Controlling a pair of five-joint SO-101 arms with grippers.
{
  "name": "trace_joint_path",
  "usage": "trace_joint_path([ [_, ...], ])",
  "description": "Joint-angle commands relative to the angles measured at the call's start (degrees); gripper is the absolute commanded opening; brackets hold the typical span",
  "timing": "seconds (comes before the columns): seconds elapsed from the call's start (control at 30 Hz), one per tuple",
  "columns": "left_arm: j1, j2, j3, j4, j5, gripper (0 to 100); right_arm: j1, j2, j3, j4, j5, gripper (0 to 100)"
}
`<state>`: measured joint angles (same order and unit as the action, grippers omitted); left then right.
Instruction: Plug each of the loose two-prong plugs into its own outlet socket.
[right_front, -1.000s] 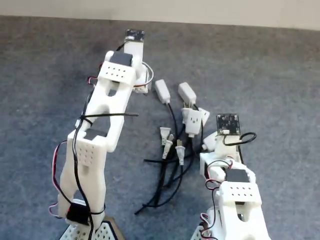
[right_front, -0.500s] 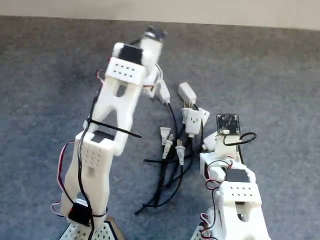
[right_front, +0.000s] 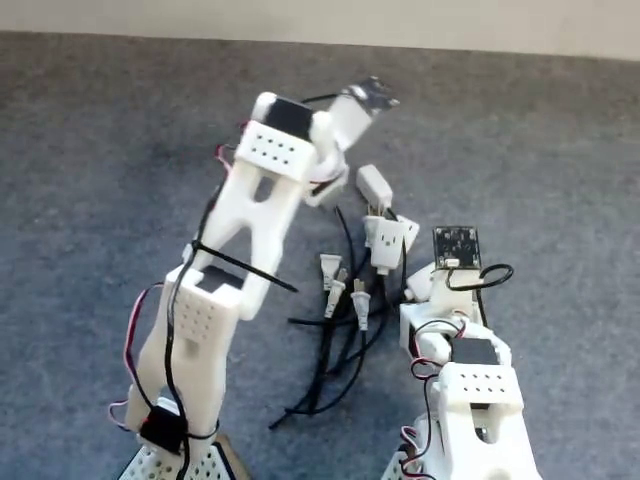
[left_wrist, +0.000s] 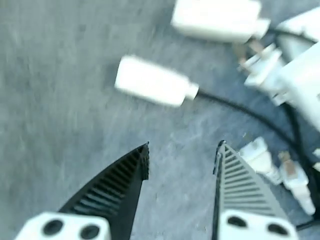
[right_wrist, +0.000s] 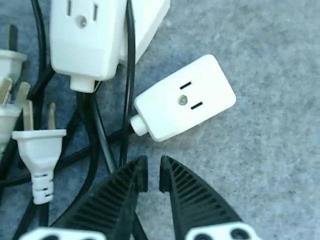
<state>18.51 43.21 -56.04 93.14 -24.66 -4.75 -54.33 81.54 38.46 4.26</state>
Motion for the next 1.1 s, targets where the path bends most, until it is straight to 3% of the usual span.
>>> trace_joint_path([
  [0.0,2.5,1.3,-1.8,-1.6,-0.6,23,-0.5,0.0,-0.2,-1.3,-0.2,5.7],
  [0.17,-1.4,2.9,-6.2,-1.0,0.0,23,-0.5,0.0,-0.2,-1.3,-0.2,5.7],
  [0.43,-6.3,3.5,-9.5,-0.4,11.3,23,-0.5,0.0,-0.2,-1.3,-0.2,5.7],
  [0.87,-5.2,3.5,1.5,-15.4,36.6,23,-2.2,0.1,-0.2,-1.3,-0.2,5.7],
  [1.07,-1.5,3.5,4.4,-18.9,37.6,23,-2.2,0.1,-0.2,-1.3,-0.2,5.7],
])
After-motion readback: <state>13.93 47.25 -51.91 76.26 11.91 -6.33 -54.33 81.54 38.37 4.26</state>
